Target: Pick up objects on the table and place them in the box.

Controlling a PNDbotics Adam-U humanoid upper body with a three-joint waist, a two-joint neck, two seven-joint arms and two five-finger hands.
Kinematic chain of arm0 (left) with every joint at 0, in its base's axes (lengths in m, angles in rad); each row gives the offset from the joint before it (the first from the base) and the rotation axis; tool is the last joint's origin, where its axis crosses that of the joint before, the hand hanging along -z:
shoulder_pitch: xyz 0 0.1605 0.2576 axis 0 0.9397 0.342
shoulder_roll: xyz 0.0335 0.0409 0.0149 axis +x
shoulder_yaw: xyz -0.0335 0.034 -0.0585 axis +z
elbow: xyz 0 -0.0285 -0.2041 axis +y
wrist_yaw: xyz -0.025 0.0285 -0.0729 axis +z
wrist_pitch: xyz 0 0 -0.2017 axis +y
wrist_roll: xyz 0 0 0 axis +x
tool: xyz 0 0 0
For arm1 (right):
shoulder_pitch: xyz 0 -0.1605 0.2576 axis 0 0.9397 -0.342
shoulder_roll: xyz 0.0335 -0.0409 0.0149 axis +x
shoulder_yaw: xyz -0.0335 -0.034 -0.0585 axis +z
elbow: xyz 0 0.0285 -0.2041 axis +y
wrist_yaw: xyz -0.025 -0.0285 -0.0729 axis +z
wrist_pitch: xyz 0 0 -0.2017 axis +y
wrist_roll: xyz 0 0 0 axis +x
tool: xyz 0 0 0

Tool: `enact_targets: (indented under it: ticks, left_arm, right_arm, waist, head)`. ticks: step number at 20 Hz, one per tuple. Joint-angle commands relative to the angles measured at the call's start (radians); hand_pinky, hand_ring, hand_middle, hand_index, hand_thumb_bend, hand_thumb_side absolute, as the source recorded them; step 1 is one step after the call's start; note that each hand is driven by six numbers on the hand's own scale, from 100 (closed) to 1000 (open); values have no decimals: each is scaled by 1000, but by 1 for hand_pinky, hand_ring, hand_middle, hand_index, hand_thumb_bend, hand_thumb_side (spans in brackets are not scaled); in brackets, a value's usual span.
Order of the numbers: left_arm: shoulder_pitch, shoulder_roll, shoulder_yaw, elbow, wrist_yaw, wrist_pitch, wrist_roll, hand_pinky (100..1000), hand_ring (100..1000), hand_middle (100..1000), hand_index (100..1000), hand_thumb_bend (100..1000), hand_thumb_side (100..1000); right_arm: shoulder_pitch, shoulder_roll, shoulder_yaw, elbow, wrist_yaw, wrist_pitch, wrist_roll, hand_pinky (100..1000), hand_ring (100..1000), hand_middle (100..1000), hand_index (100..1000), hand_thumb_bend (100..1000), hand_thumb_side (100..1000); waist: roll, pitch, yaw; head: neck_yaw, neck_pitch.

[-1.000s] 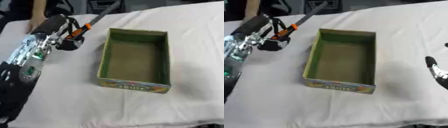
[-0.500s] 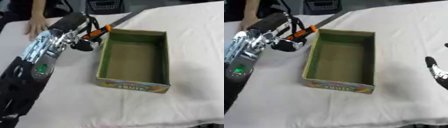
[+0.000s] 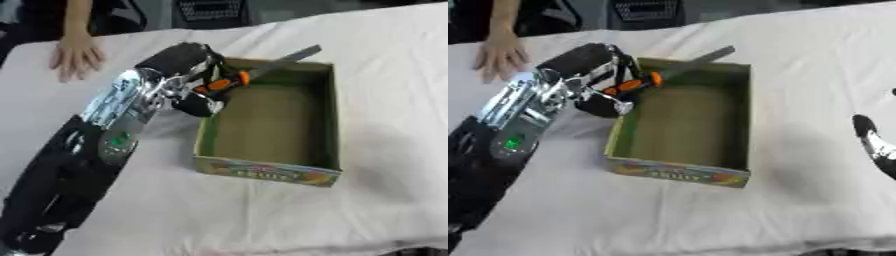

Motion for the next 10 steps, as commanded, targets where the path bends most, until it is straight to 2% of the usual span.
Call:
enact_targets:
  ticks: [1, 7, 8, 9, 10]
  left_arm:
    - [-18, -11, -15, 21, 3, -18, -3, 100, 100, 167, 259, 236, 215]
    - [-13, -24, -42, 64, 4, -40, -8, 100, 100, 181, 273, 217, 226]
    - [-11, -25, -44, 67, 6, -42, -9, 100, 124, 217, 310, 224, 245]
    - [-9, -25, -48, 70, 9, -46, -13, 100, 208, 308, 399, 305, 297]
    - [-8, -25, -50, 71, 14, -51, -21, 123, 257, 355, 447, 387, 343]
  right_arm:
    - [-2, -21, -3, -21, -5, -3, 4, 560, 636, 701, 754, 499, 629]
    - [-2, -20, -3, -21, -6, -3, 7, 560, 636, 701, 754, 498, 629]
    - [-2, -20, -3, -21, -6, -3, 7, 560, 636, 701, 754, 498, 629]
    - [-3, -20, -3, -21, -6, -3, 7, 560, 636, 701, 754, 498, 629]
    - [-3, -20, -3, -21, -6, -3, 7, 560, 636, 701, 754, 498, 629]
  waist:
    - [-7, -15, -3]
    - [-7, -14, -4]
    - [-7, -14, -4]
    - [-7, -14, -4]
    - [-7, -14, -4]
  head:
    - [7, 0]
    - [8, 0]
    - [8, 0]
    - [8, 0]
    - [8, 0]
